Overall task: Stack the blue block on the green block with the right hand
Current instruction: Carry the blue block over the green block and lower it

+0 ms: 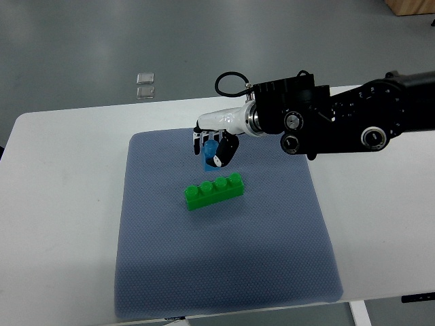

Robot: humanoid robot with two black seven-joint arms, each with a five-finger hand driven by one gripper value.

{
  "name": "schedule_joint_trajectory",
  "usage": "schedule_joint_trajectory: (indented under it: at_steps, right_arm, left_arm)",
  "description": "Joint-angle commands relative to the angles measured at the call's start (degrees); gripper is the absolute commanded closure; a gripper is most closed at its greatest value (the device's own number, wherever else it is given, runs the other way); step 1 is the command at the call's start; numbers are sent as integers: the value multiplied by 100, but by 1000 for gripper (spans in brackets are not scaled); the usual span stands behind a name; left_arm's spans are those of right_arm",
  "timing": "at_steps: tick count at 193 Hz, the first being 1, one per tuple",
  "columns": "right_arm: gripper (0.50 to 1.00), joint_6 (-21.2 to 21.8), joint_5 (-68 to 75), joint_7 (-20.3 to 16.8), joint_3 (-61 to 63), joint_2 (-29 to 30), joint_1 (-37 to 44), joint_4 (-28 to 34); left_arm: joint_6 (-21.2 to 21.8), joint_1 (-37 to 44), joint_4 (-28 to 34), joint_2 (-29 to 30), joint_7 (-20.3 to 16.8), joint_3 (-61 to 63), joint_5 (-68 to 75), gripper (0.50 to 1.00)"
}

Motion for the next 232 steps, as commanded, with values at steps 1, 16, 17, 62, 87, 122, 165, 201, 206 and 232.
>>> schedule_joint_trajectory:
  at_steps: [1, 16, 17, 62, 87, 122, 165, 201, 206, 232]
  right_arm:
    - [908, -12, -103, -16, -5, 4, -69, -54]
    - [908, -64, -103, -68, -5, 4, -139, -80]
    - [908, -64, -103, -68, -5, 4, -139, -80]
    - [906, -73, -94, -147, -5, -31, -297, -168]
    - [904, -73, -120, -139, -5, -40, -359, -168]
    - [893, -55, -147, -104, 4, -49, -473, -168]
    - [887, -55, -156, -68, 22, -13, -491, -168]
    - [883, -55, -156, -68, 30, 4, -552, -168]
    - [883, -55, -156, -68, 30, 4, -561, -168]
    - [879, -64, -164, -60, 30, 39, -640, -203]
  left_arm:
    - [6, 0, 8, 0, 0, 9, -8, 500]
    - [-3, 0, 8, 0, 0, 18, 1, 500]
    - [-3, 0, 8, 0, 0, 18, 1, 500]
    - [6, 0, 0, 0, 0, 18, 1, 500]
    - [6, 0, 8, 0, 0, 18, 1, 500]
    - [6, 0, 17, 0, 0, 9, -8, 500]
    - [6, 0, 35, 0, 0, 9, 1, 500]
    - [6, 0, 35, 0, 0, 9, -8, 500]
    - [6, 0, 35, 0, 0, 9, 1, 500]
    - [6, 0, 17, 0, 0, 9, -8, 500]
